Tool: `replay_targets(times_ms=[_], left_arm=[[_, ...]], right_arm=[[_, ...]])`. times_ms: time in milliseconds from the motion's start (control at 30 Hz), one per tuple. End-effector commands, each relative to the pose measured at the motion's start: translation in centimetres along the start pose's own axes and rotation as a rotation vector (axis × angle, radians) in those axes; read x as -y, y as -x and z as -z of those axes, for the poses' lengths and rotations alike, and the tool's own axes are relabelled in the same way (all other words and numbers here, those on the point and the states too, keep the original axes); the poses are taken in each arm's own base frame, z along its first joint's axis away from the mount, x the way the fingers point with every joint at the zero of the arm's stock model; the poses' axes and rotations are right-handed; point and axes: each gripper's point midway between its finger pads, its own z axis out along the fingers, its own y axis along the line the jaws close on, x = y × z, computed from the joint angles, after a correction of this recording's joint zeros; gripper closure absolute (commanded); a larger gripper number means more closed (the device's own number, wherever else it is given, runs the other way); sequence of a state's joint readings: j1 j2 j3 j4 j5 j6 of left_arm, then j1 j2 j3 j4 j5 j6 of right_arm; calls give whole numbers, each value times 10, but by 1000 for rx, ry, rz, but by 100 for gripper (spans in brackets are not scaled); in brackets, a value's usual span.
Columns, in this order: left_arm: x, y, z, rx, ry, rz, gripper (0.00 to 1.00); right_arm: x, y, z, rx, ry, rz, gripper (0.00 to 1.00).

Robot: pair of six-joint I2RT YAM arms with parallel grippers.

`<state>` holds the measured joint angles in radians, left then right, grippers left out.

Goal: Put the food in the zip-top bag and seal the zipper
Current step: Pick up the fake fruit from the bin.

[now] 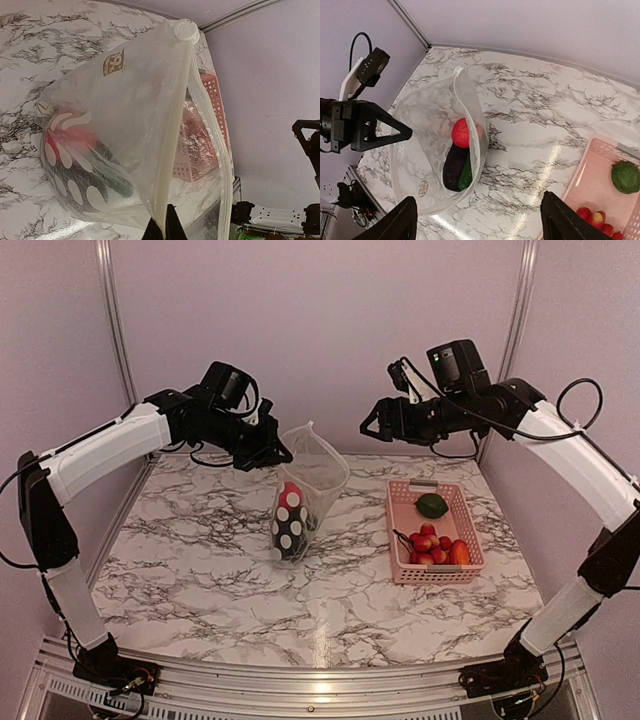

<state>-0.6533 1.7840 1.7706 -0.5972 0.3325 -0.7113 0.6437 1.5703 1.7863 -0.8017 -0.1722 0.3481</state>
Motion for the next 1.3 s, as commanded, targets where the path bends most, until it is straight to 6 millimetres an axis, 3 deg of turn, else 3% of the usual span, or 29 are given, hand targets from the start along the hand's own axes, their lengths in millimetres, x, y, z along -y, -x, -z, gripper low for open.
replay_targets(times_ms=[0, 167, 400, 633, 867, 1100, 1267], left_arm=[[0, -1, -4, -22, -16, -6, 100], [-7, -10, -14, -58, -9, 8, 100], [-10, -12, -18, -70, -7, -1, 100], [-10, -9, -20, -65, -3, 5, 100], [-13, -13, -23, -82, -6, 10, 100], [-12, -15, -22, -84, -8, 10, 100], [-13, -16, -20, -82, -5, 9, 100]], right_arm=[[43, -6, 22, 38, -165, -31, 17], [71, -37, 40, -25, -252, -26, 17], [108, -93, 55, -128, -417, -41, 25], [152, -147, 78, -205, -638, -189, 36], [178, -202, 80, -281, -693, -307, 39], [201, -192, 68, -268, -676, -308, 38], [213, -177, 44, -276, -645, -230, 37]])
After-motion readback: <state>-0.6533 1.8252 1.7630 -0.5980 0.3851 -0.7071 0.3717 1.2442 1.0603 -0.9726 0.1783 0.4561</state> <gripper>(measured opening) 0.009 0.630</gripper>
